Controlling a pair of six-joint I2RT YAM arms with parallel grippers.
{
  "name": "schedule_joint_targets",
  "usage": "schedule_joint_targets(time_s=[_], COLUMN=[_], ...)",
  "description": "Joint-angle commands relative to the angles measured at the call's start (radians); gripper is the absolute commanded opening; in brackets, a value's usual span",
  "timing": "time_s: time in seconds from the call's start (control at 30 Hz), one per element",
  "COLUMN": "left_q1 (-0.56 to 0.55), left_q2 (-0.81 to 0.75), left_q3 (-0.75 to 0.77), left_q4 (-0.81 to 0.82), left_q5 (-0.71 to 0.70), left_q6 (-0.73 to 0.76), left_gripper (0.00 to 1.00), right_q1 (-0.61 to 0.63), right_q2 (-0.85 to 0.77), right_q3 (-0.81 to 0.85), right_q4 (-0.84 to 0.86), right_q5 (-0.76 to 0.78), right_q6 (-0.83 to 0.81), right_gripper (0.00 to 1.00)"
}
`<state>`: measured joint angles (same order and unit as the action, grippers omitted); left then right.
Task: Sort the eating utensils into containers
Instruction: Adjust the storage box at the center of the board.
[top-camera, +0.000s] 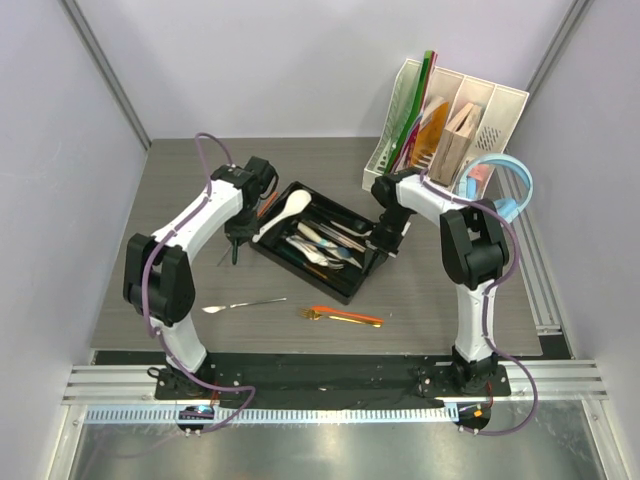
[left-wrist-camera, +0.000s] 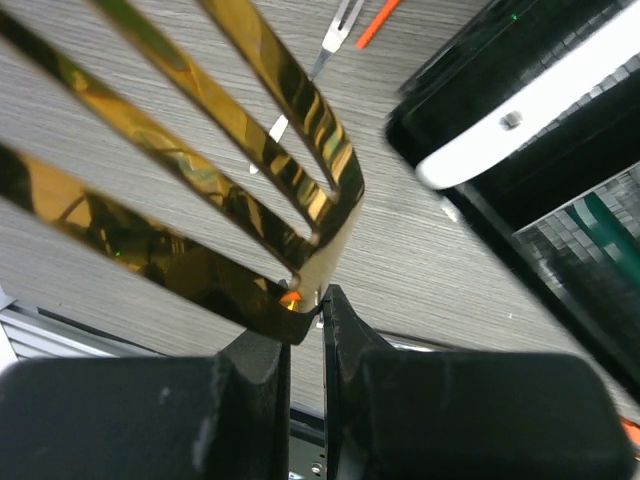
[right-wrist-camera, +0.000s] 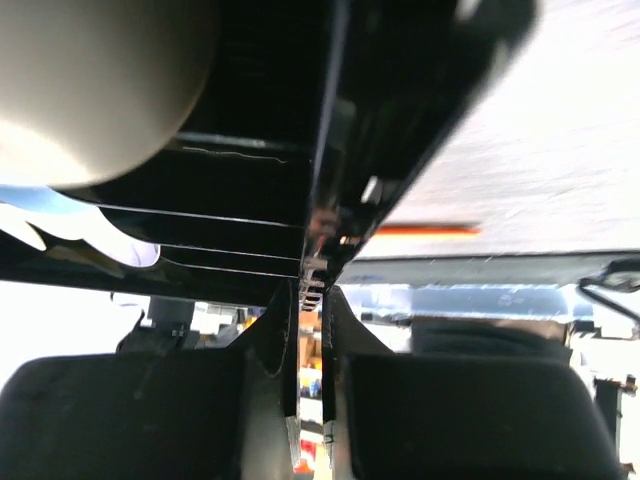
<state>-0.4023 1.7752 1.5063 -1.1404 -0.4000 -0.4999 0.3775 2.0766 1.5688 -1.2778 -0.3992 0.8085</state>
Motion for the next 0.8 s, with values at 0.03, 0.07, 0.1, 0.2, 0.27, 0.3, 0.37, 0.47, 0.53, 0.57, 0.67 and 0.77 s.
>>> schedule_joint_targets(time_s=[0.03, 0.07, 0.1, 0.2, 0.27, 0.3, 0.37, 0.47, 0.53, 0.57, 0.67, 0.77], left_q1=[0.013, 0.016, 0.017, 0.019, 0.020, 0.020, 0.023, 0.028, 0.029, 0.031, 0.034, 0.037], left_q2=[-0.042, -0.042, -0.042, -0.051, -0.056, -0.059, -0.065, -0.075, -0.088, -0.091, -0.099, -0.099], left_q3=[0.003, 0.002, 0.003, 0.002, 0.000, -0.001, -0.003, -0.009, -0.020, -0.024, -0.037, -0.032], left_q4=[0.014, 0.013, 0.013, 0.010, 0.005, 0.005, 0.004, 0.001, 0.001, -0.001, 0.005, 0.007], left_q5=[-0.011, -0.010, -0.013, -0.019, -0.030, -0.031, -0.033, -0.043, -0.051, -0.054, -0.054, -0.046], left_q6=[-0.015, -0.015, -0.015, -0.014, -0.014, -0.012, -0.009, -0.006, -0.003, 0.000, -0.002, -0.017], left_gripper=[0.00, 0.00, 0.00, 0.00, 0.00, 0.00, 0.00, 0.00, 0.00, 0.00, 0.00, 0.00], right_q1=[0.018, 0.020, 0.020, 0.020, 0.020, 0.020, 0.017, 0.012, 0.012, 0.012, 0.014, 0.015], right_q2=[-0.041, -0.044, -0.049, -0.078, -0.085, -0.085, -0.099, -0.124, -0.136, -0.139, -0.141, -0.133], right_q3=[0.011, 0.010, 0.005, -0.035, -0.055, -0.064, -0.122, -0.212, -0.243, -0.257, -0.259, -0.256], right_q4=[-0.051, -0.045, -0.032, 0.014, 0.021, 0.026, 0.064, 0.156, 0.224, 0.242, 0.287, 0.336], right_q5=[-0.193, -0.194, -0.199, -0.213, -0.191, -0.181, -0.182, -0.178, -0.176, -0.167, -0.130, -0.121], right_q6=[0.110, 0.124, 0.147, 0.233, 0.264, 0.273, 0.325, 0.424, 0.477, 0.527, 0.590, 0.664], right_gripper=[0.01, 0.01, 0.01, 0.01, 0.01, 0.01, 0.01, 0.01, 0.01, 0.01, 0.01, 0.01])
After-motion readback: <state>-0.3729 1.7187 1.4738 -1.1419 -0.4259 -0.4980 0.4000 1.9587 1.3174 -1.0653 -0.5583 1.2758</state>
